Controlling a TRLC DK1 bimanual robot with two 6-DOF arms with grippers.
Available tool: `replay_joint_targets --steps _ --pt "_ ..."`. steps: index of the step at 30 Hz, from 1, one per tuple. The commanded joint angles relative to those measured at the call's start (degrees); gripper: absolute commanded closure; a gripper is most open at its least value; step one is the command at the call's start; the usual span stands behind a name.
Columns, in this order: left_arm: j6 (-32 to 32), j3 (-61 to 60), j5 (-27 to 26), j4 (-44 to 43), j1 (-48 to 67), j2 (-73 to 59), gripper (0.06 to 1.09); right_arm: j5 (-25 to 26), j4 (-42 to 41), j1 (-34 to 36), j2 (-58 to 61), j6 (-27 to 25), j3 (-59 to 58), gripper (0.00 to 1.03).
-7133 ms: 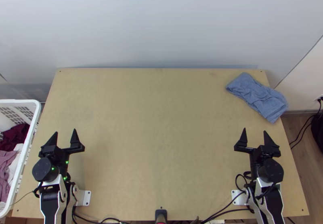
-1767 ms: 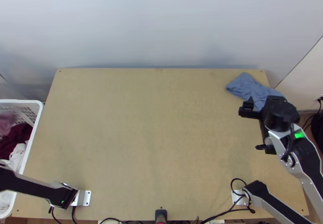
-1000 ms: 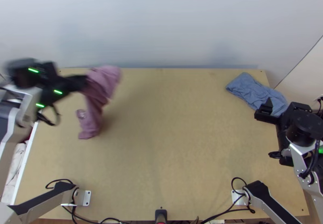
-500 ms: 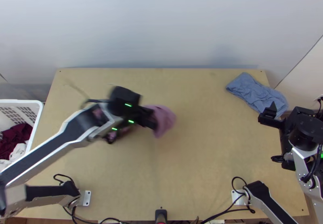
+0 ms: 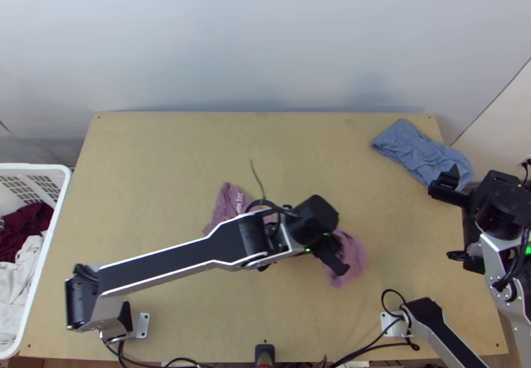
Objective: Fold the t-shirt
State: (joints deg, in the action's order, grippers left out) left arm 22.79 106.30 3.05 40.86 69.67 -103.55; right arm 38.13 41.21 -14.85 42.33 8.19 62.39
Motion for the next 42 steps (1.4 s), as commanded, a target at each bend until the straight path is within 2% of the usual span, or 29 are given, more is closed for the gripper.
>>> replay_joint_targets --steps 1,8,13,18,25,33,38,42 --pt "0.7 12.8 -0.1 10.0 0.7 -5.2 0.1 -0.2 -0.3 0.5 2.3 0.7 -0.2 0.04" --pt "0.1 11.0 0.1 15.4 -6.8 1.5 0.1 -2.1 -1.3 -1.3 5.4 2.3 0.5 0.04" --pt "-1.2 -1.4 0.0 16.0 -15.7 10.9 0.11 -4.2 -3.0 -5.5 7.4 4.3 0.6 0.04" --pt "-3.0 -14.7 -0.1 14.4 -24.8 19.4 0.11 -5.1 -1.7 -13.8 10.1 5.2 0.5 0.06" --pt "-4.4 -28.9 -1.1 11.2 -35.8 24.8 0.11 -7.3 0.4 -27.0 14.1 6.5 -0.1 0.06" --pt "-3.2 -39.1 -1.6 2.5 -39.4 21.6 0.11 -9.4 -0.6 -36.7 21.7 7.8 2.0 0.06" --pt "-1.5 -38.4 -1.6 -2.6 -39.4 15.5 0.11 -11.1 -1.2 -41.1 25.5 8.4 3.9 0.07" --pt "-0.6 -35.4 -2.0 -3.4 -39.4 9.4 0.11 -13.6 -2.2 -43.7 28.5 9.4 5.5 0.07"
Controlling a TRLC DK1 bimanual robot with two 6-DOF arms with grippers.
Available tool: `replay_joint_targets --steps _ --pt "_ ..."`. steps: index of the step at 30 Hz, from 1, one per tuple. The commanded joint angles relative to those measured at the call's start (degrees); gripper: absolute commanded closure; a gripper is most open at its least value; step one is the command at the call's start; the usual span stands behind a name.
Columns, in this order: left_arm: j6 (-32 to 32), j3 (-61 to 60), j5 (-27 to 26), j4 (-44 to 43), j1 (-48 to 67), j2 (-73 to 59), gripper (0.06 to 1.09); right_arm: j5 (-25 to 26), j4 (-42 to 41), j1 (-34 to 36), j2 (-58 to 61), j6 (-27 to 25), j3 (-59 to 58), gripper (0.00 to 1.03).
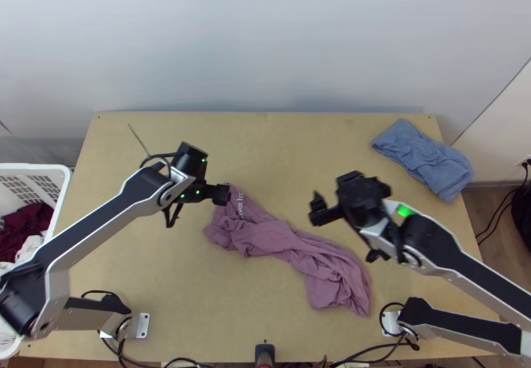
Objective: Fold the t-shirt
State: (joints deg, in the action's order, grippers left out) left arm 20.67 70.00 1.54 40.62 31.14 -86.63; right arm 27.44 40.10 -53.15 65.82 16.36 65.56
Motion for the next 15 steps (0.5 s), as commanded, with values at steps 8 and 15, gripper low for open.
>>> replay_joint_targets --steps 8,15 --pt "1.5 4.5 -1.4 -8.6 -1.1 -14.8 0.17 -4.9 -1.3 -8.9 9.9 1.6 6.2 0.07" --pt "0.8 5.8 -1.5 -9.6 -1.3 -18.7 0.29 -5.6 -1.7 -9.3 11.7 1.9 6.4 0.07"
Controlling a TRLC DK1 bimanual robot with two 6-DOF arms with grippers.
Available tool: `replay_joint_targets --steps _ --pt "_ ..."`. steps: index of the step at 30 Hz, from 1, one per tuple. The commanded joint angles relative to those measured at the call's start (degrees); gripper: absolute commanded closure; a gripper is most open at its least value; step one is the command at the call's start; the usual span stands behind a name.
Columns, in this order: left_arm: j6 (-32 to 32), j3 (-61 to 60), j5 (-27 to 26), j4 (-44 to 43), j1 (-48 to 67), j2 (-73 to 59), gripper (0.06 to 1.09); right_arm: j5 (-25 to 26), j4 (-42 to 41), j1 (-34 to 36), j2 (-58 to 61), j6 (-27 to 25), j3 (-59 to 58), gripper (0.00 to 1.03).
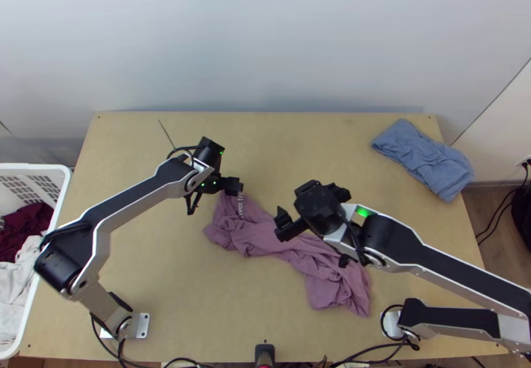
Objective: Fold the t-shirt
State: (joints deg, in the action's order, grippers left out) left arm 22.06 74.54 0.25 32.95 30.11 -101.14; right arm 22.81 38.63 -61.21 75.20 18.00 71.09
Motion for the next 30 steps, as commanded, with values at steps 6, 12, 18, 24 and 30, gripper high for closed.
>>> replay_joint_targets --steps 6,12,18,24,30 --pt "-0.7 1.4 -0.6 -3.1 -0.5 -6.0 0.43 -2.0 -0.7 -3.1 5.5 0.2 3.2 0.07" --pt "-0.8 1.4 -0.6 -4.6 -0.5 -6.7 0.66 -3.6 -2.9 -4.5 10.1 0.0 5.2 0.07" --pt "-0.9 1.5 -0.5 -5.3 -0.6 -7.1 0.98 -5.8 -5.3 -7.2 16.2 0.1 5.9 0.07" --pt "-0.6 1.6 -0.6 -5.4 -0.8 -6.8 1.05 -8.7 -7.7 -9.1 24.1 0.2 7.1 0.07" --pt "-0.3 1.6 -0.6 -5.4 -1.2 -6.6 1.05 -8.7 -11.4 -9.3 31.1 0.5 7.6 0.16"
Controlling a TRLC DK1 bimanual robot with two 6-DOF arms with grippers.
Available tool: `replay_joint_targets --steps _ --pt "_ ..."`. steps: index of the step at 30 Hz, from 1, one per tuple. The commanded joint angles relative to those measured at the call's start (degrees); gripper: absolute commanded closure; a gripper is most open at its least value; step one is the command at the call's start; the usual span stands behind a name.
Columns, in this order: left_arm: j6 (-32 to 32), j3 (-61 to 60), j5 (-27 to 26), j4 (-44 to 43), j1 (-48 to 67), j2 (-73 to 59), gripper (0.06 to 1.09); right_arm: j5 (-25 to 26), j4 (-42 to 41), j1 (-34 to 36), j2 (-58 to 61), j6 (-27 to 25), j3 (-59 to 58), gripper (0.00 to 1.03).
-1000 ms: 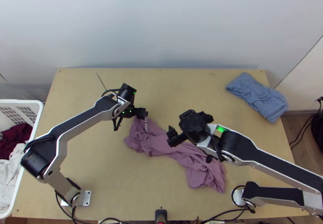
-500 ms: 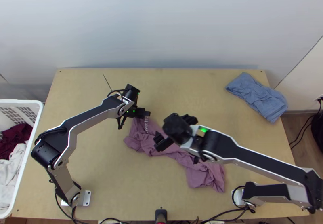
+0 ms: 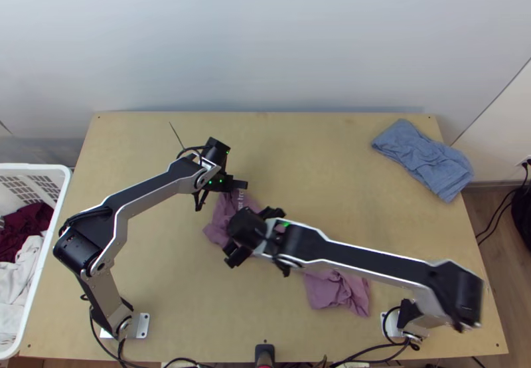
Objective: Fold the t-shirt
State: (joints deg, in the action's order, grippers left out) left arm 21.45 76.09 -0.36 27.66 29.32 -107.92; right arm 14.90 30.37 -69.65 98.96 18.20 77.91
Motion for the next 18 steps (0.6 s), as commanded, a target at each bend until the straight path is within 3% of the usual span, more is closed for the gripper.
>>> replay_joint_targets --steps 1,11,14,17,18 --pt "0.3 0.0 0.0 -0.1 -0.4 0.2 1.05 -0.8 -3.7 -0.8 8.3 0.3 1.0 0.16" --pt "0.4 0.0 0.0 0.0 -0.6 0.1 1.05 -0.7 -3.7 -0.8 14.9 0.4 3.5 0.18" --pt "0.4 0.1 0.0 0.2 -0.6 0.1 1.05 -0.7 -3.7 -0.8 15.4 0.1 3.4 0.64" --pt "0.3 0.1 0.0 0.6 -0.6 0.2 1.05 0.6 -3.7 -0.8 15.7 -0.6 3.5 0.96" --pt "0.3 0.1 0.0 0.6 -0.6 0.2 1.05 0.6 -3.7 -0.8 15.8 -0.7 3.5 0.99"
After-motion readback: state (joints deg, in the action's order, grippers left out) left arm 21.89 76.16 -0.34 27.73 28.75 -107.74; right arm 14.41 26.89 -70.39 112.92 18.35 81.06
